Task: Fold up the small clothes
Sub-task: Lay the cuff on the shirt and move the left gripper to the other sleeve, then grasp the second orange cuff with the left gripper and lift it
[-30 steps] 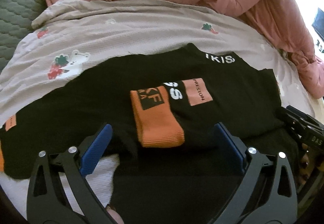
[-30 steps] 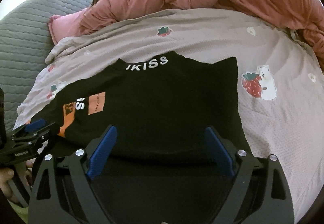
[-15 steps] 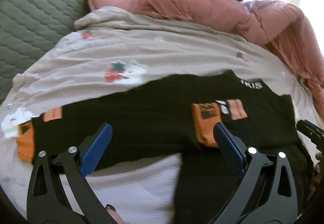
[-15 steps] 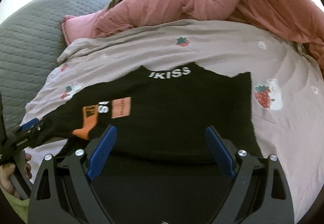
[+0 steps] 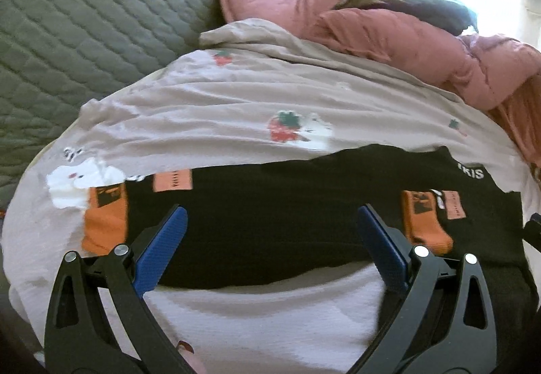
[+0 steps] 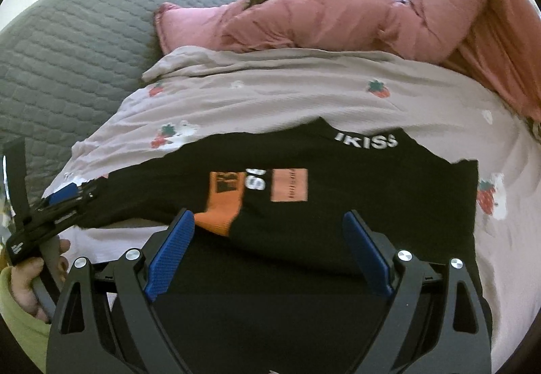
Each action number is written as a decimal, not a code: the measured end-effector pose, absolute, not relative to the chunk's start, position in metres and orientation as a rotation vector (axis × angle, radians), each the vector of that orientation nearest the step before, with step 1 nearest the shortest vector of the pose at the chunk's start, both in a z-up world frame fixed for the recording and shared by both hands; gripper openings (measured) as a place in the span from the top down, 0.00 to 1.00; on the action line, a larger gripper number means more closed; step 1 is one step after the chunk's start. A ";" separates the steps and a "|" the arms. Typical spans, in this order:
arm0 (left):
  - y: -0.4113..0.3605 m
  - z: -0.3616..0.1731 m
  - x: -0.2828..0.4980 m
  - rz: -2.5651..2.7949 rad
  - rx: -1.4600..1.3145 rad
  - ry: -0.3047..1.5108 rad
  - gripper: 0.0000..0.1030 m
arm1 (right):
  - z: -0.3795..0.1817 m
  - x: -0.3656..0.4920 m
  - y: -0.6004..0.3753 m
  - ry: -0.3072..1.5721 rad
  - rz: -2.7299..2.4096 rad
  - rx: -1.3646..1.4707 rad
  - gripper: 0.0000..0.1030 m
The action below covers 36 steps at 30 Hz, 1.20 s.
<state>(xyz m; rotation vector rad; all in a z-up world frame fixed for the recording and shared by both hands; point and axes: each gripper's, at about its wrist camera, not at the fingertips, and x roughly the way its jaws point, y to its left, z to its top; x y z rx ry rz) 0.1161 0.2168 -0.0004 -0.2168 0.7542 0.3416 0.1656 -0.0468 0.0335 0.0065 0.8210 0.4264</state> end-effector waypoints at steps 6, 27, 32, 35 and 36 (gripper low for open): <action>0.238 -0.004 0.102 0.401 -0.260 0.752 0.09 | 0.038 0.164 -0.023 0.815 0.468 -0.021 0.14; 0.296 -0.015 0.071 0.632 -0.378 0.721 0.09 | 0.038 0.158 0.055 0.811 0.611 -0.105 0.14; 0.312 -0.023 0.067 0.662 -0.434 0.726 0.09 | 0.033 0.159 0.076 0.814 0.647 -0.138 0.14; 0.322 -0.028 0.064 0.691 -0.467 0.724 0.09 | 0.027 0.159 0.092 0.825 0.667 -0.167 0.14; 0.325 -0.030 0.063 0.694 -0.479 0.721 0.09 | 0.024 0.160 0.096 0.829 0.673 -0.172 0.14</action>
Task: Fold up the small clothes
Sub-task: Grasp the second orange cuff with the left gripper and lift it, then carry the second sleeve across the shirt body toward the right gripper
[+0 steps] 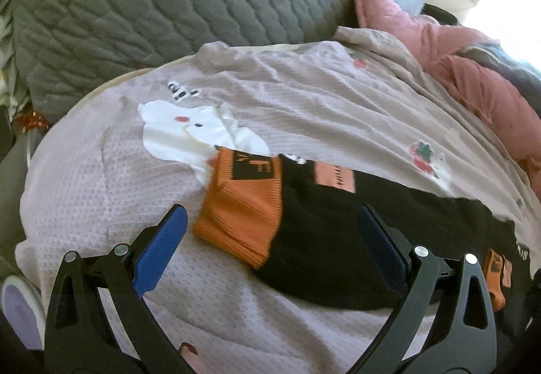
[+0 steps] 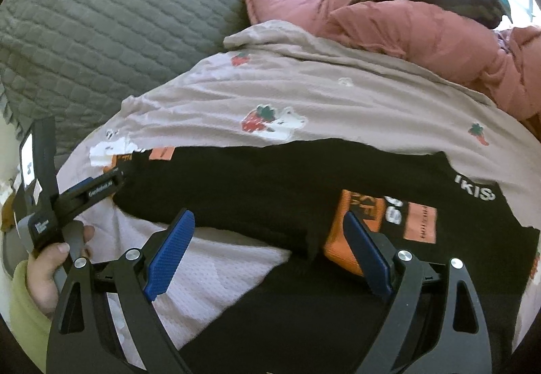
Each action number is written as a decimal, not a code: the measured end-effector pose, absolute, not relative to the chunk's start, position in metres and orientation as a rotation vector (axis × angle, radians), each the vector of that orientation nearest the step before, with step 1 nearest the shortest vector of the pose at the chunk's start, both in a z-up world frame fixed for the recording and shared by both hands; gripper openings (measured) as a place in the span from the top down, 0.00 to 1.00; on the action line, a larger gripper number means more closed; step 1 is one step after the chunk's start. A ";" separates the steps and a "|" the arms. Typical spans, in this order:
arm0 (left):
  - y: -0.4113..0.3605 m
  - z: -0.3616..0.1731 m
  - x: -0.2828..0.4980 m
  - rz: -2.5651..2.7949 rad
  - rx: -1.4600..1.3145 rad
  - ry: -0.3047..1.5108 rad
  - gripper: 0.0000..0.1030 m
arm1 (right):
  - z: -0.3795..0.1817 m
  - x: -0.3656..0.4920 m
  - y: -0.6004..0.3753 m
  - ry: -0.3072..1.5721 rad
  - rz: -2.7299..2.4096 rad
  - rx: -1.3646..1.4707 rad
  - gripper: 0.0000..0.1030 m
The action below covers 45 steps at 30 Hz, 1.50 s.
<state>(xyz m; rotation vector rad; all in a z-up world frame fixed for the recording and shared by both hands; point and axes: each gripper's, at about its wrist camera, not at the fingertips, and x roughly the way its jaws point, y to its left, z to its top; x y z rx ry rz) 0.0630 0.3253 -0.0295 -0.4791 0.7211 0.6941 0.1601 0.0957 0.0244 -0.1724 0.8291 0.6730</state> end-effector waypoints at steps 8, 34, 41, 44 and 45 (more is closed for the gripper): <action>0.344 -0.049 0.073 0.685 -0.527 0.774 0.53 | -0.001 0.163 0.115 0.862 0.704 -0.172 0.14; 0.227 0.028 0.090 0.123 -0.482 0.567 0.92 | 0.008 0.168 -0.049 0.847 0.481 0.098 0.14; 0.177 0.030 0.115 0.018 -0.460 0.621 0.92 | 0.015 0.164 -0.109 0.816 0.397 0.174 0.14; 0.153 0.030 0.129 -0.019 -0.441 0.651 0.92 | 0.013 0.161 -0.130 0.814 0.369 0.204 0.14; 0.143 0.030 0.135 -0.032 -0.433 0.660 0.92 | 0.013 0.160 -0.135 0.815 0.365 0.211 0.14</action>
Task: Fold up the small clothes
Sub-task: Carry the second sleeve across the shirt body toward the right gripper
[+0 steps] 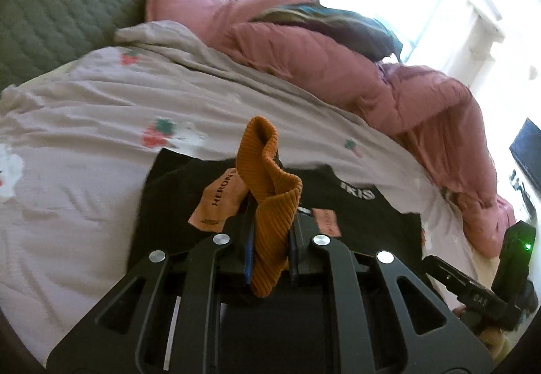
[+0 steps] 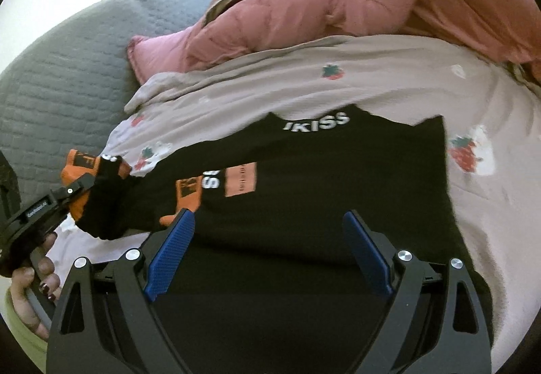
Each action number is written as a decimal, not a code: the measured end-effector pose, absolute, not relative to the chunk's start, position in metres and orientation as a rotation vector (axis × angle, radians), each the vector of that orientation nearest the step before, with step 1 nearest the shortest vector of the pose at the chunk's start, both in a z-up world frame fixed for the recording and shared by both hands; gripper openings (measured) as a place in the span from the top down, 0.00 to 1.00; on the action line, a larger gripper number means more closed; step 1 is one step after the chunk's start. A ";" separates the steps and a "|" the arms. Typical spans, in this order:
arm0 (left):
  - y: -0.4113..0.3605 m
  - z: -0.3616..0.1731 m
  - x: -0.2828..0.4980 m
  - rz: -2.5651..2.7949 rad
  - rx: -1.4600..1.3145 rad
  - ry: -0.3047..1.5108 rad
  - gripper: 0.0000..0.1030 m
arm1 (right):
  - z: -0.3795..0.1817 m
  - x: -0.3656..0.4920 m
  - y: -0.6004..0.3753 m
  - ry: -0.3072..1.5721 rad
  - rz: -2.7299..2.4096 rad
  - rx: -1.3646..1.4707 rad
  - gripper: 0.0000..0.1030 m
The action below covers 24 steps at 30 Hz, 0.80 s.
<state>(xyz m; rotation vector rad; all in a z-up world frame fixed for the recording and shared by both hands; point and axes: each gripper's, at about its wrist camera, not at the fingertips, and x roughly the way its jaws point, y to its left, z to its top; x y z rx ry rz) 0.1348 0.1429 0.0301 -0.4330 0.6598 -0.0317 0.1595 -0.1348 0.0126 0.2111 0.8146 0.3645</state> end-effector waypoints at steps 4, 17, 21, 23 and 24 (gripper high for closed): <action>0.111 0.026 0.151 -0.072 -0.401 0.692 0.92 | 0.011 0.155 -0.153 0.813 0.347 0.229 0.14; 0.083 0.013 0.155 -0.259 -0.386 0.682 0.37 | 0.001 0.153 -0.174 0.834 0.307 0.227 0.14; 0.110 0.009 0.154 -0.091 -0.316 0.657 0.37 | -0.002 0.154 -0.151 0.850 0.346 0.191 0.14; 0.121 0.004 0.154 -0.009 -0.282 0.664 0.37 | -0.004 0.154 -0.132 0.861 0.384 0.166 0.14; 0.127 0.001 0.154 0.028 -0.273 0.672 0.37 | -0.006 0.154 -0.124 0.868 0.401 0.157 0.14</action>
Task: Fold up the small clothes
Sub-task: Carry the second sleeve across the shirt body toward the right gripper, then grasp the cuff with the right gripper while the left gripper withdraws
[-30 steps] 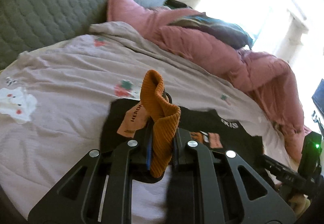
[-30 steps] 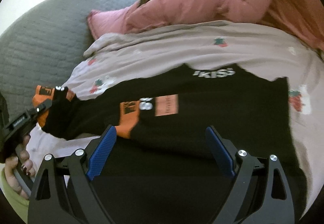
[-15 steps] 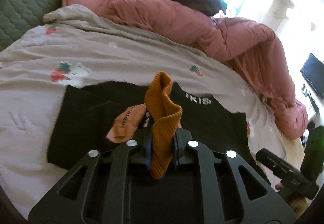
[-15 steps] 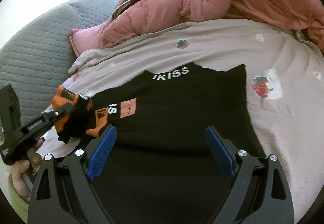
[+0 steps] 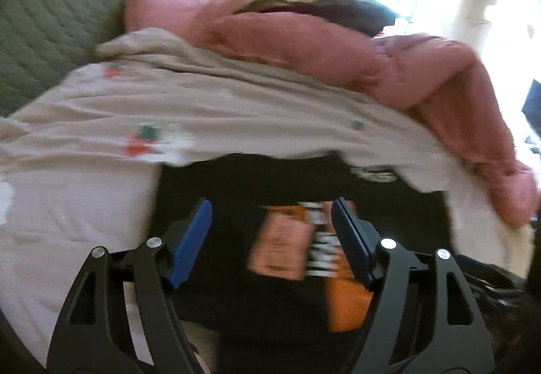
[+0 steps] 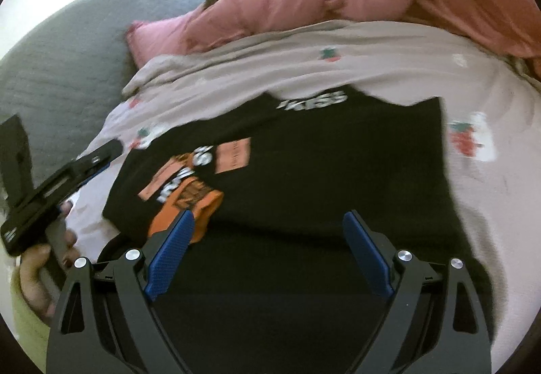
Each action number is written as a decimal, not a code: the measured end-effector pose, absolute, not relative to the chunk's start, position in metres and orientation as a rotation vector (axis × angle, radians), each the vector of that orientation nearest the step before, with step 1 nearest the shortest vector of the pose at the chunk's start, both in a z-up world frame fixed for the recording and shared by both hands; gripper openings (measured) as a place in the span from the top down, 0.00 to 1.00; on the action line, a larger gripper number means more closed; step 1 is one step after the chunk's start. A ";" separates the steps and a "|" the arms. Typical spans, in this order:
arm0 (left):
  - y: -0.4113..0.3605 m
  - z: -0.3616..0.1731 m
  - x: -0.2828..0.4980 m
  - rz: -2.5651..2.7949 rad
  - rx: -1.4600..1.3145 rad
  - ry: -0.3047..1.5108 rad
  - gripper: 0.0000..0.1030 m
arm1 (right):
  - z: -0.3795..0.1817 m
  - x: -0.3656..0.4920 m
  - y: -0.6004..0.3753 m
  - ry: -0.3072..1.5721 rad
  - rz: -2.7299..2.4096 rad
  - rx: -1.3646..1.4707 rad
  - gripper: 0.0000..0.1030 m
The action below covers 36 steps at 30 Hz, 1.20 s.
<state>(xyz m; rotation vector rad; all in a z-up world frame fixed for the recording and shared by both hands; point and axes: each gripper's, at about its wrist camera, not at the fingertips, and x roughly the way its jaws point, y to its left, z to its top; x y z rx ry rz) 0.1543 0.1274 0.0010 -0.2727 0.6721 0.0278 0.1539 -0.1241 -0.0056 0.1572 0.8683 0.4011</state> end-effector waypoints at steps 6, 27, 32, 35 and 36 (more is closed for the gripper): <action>0.153 -0.004 0.152 0.088 -0.320 0.671 0.23 | -0.015 0.164 -0.072 0.905 0.487 0.085 0.14; 0.166 0.000 0.144 0.190 -0.328 0.638 0.10 | -0.038 0.188 -0.031 0.926 0.532 0.133 0.87; 0.171 0.001 0.144 0.199 -0.342 0.631 0.10 | -0.013 0.180 -0.035 0.838 0.564 0.121 0.87; 0.177 0.002 0.143 0.204 -0.367 0.622 0.10 | 0.009 0.175 -0.043 0.757 0.559 0.098 0.87; 0.178 0.002 0.142 0.206 -0.373 0.619 0.10 | 0.016 0.174 -0.048 0.729 0.551 0.091 0.88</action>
